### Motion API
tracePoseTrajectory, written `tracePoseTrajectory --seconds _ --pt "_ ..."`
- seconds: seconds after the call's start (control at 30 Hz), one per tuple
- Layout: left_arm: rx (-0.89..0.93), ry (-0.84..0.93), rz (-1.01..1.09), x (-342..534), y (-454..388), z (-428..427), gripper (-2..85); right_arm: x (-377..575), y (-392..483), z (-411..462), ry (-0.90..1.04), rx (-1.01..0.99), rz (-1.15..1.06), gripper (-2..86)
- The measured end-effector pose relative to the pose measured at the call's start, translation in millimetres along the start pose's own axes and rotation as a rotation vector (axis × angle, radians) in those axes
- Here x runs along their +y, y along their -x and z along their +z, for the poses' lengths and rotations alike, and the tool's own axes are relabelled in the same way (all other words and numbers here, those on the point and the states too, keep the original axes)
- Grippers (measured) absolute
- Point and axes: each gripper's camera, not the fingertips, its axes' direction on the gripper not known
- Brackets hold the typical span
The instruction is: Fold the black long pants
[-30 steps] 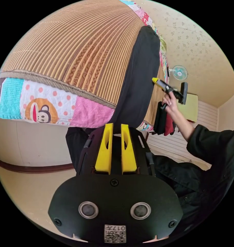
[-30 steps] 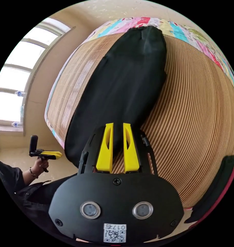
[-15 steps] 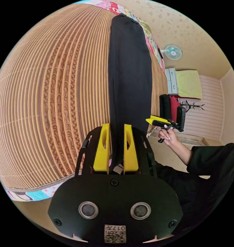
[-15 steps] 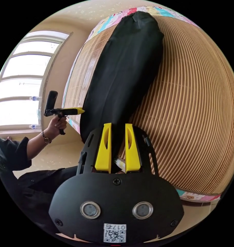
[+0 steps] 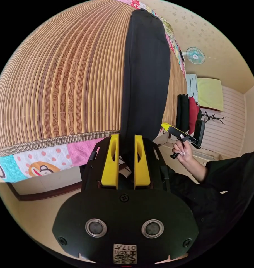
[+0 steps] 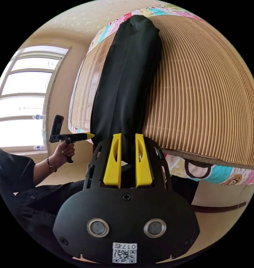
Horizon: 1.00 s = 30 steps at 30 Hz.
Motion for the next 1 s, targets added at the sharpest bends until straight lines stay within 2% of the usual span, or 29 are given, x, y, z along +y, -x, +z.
tracePoseTrajectory --seconds 0.27,0.47,0.53,0.6,0.7,0.83,1.0 --pt "-0.079 0.062 0.036 0.0 -24.3 16.8 4.7 -6.1 21.2 -5.0 0.057 0.042 -0.045 4.3" --pt "-0.026 0.224 0.250 3.0 -55.0 19.1 3.3 11.8 37.3 -51.0 0.078 -0.012 -0.110 2.2" --pt "-0.071 0.256 0.289 5.8 -65.8 31.3 3.3 17.6 48.6 -60.5 0.084 0.077 -0.168 2.1" --pt "-0.061 0.283 0.259 4.5 -59.9 50.1 3.5 20.6 56.0 -58.8 0.112 0.165 -0.210 2.1" --pt "-0.079 0.299 0.171 4.5 -43.3 77.0 4.2 18.2 42.9 -51.6 0.153 0.181 -0.121 2.4" --pt "-0.033 0.197 0.143 10.5 -33.8 63.6 6.1 14.6 24.8 -63.5 0.182 0.163 -0.043 3.9" --pt "0.153 -0.036 0.101 3.6 -12.8 29.4 10.2 3.9 0.0 -112.6 0.059 0.007 -0.042 8.5"
